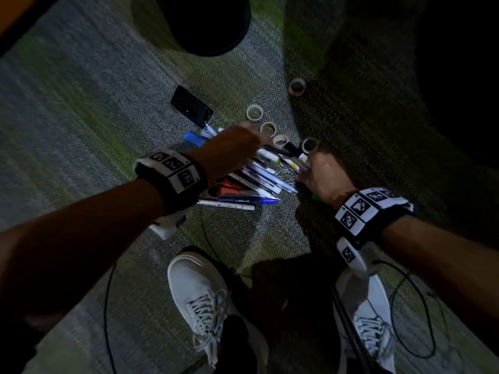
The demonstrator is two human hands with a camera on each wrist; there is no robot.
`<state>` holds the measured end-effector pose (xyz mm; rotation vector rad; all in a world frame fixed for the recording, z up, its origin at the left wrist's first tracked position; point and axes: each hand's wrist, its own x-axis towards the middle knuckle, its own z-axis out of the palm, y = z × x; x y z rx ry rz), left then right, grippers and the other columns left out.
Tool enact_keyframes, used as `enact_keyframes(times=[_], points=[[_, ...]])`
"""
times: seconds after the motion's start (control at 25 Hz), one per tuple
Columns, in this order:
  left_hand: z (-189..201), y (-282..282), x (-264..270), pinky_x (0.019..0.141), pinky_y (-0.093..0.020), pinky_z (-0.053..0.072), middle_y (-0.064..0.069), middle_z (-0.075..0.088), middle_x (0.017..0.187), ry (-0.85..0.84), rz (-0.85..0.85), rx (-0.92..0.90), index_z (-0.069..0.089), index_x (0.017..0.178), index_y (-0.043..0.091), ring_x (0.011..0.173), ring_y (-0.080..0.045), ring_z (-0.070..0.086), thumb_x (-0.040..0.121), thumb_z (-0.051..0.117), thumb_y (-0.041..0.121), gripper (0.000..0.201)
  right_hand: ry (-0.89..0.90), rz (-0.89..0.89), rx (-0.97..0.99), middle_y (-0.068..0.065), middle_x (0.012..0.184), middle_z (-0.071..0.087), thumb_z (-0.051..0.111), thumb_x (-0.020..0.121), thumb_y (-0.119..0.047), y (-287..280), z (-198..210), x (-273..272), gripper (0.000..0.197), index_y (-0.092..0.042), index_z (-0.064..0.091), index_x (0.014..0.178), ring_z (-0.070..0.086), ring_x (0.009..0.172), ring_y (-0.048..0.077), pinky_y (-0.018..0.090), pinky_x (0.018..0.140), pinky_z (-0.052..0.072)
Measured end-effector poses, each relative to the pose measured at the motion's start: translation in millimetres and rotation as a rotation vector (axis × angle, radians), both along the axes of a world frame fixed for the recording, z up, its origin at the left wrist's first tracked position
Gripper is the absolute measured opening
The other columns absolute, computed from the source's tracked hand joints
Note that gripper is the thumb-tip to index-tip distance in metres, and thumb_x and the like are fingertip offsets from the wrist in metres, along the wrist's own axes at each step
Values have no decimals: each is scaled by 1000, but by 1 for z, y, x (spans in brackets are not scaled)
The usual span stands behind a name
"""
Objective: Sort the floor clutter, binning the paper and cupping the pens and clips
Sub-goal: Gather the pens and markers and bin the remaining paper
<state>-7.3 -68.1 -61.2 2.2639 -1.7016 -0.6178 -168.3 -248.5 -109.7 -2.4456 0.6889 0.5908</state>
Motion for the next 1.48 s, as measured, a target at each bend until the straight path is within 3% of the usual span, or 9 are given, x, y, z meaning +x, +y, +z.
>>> enact_keyframes(times=[0.2, 0.32, 0.48, 0.64, 0.8, 0.96, 1.16, 1.28, 1.48], points=[[17, 39, -5, 82, -8, 43, -9, 68, 115, 317, 279, -120, 61, 126, 9, 102, -15, 63, 96, 54, 5, 31, 30, 45, 38, 22, 96, 68, 65, 88, -25, 3, 9, 11, 24, -1, 66, 90, 67, 91, 36, 34, 73, 46], [19, 46, -11, 96, -31, 49, -13, 67, 121, 378, 332, -147, 59, 129, 6, 111, -24, 63, 95, 52, 3, 35, 72, -47, 224, 12, 86, 67, 65, 90, -29, -4, 16, 15, 22, -7, 65, 89, 65, 83, 27, 27, 69, 41], [6, 51, -18, 94, -32, 49, -10, 67, 119, 285, 270, -39, 63, 124, 12, 106, -23, 64, 97, 48, 13, 30, -9, -218, 499, 0, 65, 63, 62, 95, -18, -10, 44, 20, 16, -7, 63, 84, 59, 51, 4, 14, 53, 47], [-26, 58, -21, 85, -40, 47, -12, 65, 104, 103, -47, 11, 64, 113, 9, 102, -29, 60, 89, 53, 45, 45, 29, -312, 768, 13, 67, 66, 55, 96, -1, -7, 43, 23, 12, -6, 55, 86, 64, 58, 29, 44, 63, 55], [-46, 41, -21, 93, -42, 44, -11, 57, 118, -1, -95, 86, 56, 122, 10, 112, -30, 51, 76, 75, 27, 53, 56, -284, 755, 17, 69, 63, 50, 95, 6, 0, 31, 18, 14, -8, 51, 91, 61, 59, 31, 47, 64, 52], [-39, 11, -22, 84, -45, 50, -8, 63, 109, -30, -148, 185, 58, 118, 11, 101, -29, 57, 67, 63, 5, 51, 62, -368, 740, 16, 69, 61, 49, 95, 7, 0, 25, 12, 16, -8, 52, 93, 58, 58, 28, 41, 65, 53], [-32, 3, -24, 71, -43, 53, -7, 56, 119, -178, -275, 347, 48, 129, 13, 103, -30, 54, 61, 58, 14, 68, 45, -403, 747, 17, 69, 60, 49, 94, 8, 0, 22, 11, 16, -8, 51, 92, 56, 57, 28, 41, 64, 52], [-29, -2, -31, 61, -34, 47, -8, 60, 100, -319, -285, 270, 57, 107, 10, 89, -28, 57, 71, 45, 1, 39, 32, -361, 738, 18, 66, 59, 49, 94, 8, 3, 24, 14, 13, -4, 50, 91, 55, 53, 28, 40, 60, 48], [-39, -13, -36, 53, -28, 42, -5, 62, 75, -344, -250, 216, 61, 82, 13, 69, -25, 61, 81, 38, 7, 23, 7, -334, 729, 24, 69, 58, 49, 94, 8, -2, 24, 14, 10, -3, 50, 94, 56, 48, 28, 40, 57, 49]])
